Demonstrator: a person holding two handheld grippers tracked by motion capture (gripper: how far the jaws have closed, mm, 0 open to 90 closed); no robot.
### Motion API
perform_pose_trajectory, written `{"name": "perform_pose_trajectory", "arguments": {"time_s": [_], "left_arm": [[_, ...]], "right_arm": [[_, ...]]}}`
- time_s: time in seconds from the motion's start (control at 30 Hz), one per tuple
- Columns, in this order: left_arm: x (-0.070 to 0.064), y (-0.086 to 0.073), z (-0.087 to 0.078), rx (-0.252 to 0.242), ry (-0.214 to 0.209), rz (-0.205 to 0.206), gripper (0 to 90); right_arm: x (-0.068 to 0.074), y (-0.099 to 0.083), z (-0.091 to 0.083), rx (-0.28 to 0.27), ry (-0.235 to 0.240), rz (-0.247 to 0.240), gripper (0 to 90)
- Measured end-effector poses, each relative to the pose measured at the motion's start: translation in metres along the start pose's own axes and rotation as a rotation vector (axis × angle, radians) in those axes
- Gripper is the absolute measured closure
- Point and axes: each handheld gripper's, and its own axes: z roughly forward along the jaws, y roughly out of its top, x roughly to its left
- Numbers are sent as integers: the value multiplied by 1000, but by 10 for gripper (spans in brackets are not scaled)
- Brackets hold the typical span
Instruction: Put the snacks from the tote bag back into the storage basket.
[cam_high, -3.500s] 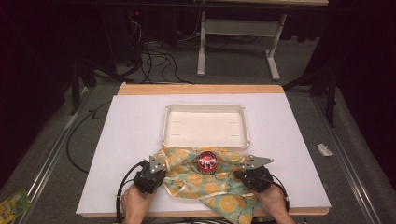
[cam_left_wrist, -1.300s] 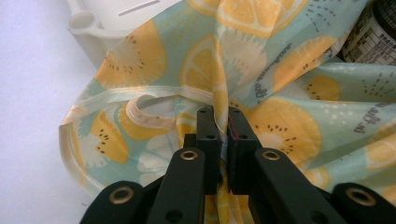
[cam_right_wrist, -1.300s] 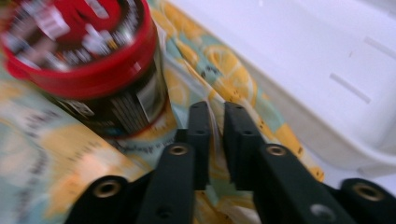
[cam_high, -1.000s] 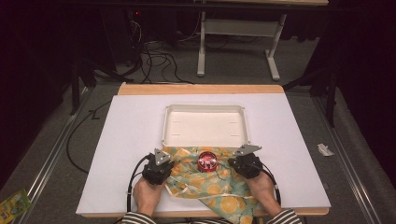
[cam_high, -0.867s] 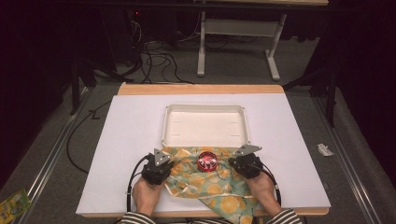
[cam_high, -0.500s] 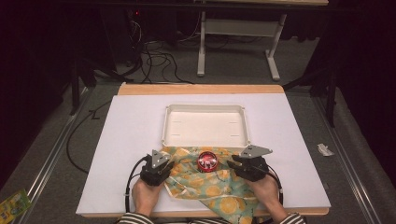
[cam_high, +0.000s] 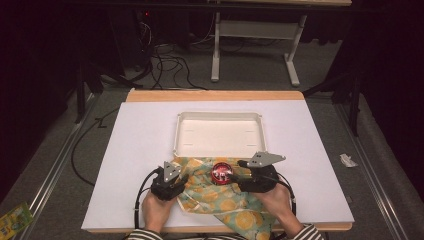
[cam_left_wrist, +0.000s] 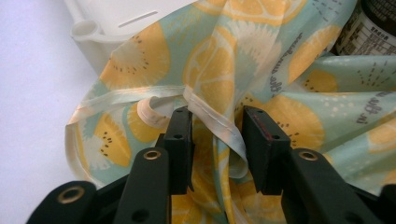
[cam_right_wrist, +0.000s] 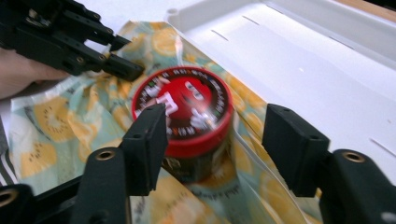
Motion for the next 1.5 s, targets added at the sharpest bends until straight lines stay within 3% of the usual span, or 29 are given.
{"name": "perform_pose_trajectory", "arguments": {"time_s": [0.1, 0.37, 0.7, 1.0, 1.5], "left_arm": [[1, 0, 0, 3, -1, -7, 616], [2, 0, 0, 4, -1, -17, 522], [2, 0, 1, 5, 9, -21, 476], [2, 0, 1, 7, 7, -23, 456], [1, 0, 1, 8, 24, -22, 409]], "right_arm": [[4, 5, 3, -8, -5, -7, 343], [13, 14, 19, 34, 17, -48, 277], [15, 16, 36, 95, 12, -42, 216], [17, 13, 48, 126, 9, -56, 231], [19, 12, 44, 113, 1, -71, 255]]}}
